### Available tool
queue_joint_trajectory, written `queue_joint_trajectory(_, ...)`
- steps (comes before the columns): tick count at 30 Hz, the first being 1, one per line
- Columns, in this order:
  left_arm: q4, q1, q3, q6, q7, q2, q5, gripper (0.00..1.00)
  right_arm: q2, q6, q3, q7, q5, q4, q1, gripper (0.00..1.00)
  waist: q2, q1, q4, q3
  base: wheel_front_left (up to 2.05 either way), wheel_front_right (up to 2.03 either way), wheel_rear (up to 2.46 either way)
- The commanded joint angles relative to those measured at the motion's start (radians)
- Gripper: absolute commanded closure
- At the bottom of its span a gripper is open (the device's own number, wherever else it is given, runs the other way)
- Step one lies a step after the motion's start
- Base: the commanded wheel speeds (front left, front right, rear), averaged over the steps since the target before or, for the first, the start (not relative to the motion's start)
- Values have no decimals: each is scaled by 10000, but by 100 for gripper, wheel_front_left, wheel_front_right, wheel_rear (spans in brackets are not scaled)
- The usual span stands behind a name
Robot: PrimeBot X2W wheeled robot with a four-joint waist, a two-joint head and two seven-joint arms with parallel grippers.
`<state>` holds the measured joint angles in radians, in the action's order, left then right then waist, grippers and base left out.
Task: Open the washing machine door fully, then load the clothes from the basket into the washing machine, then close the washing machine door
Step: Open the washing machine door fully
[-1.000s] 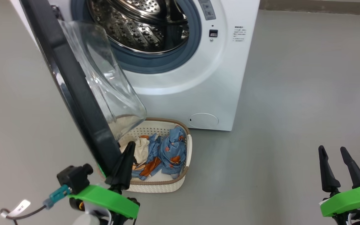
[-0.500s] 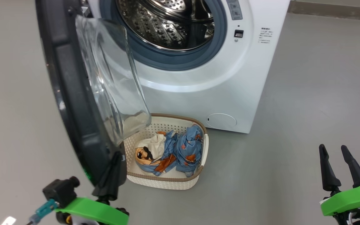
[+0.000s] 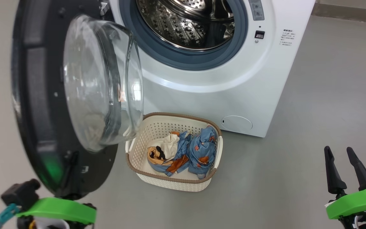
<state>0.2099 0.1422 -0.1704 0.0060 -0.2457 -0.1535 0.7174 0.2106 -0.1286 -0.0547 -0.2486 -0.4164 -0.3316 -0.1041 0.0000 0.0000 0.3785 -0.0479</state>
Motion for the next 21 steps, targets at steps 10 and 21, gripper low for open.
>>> queue_joint_trajectory(10, 363, 813, 1603, 217, -153, -967, -74, 100, 181, -21, 203, -132, -13, 288, -335, 0, 0, 0, 93, -218, 0, 0, 0)
queue_joint_trajectory(21, 1527, 1989, 3257, -121, -159, -1137, -990, 100, 351, -21, 259, -132, 15, 310, -498, 0, 0, 0, 119, -684, 0, 0, 0)
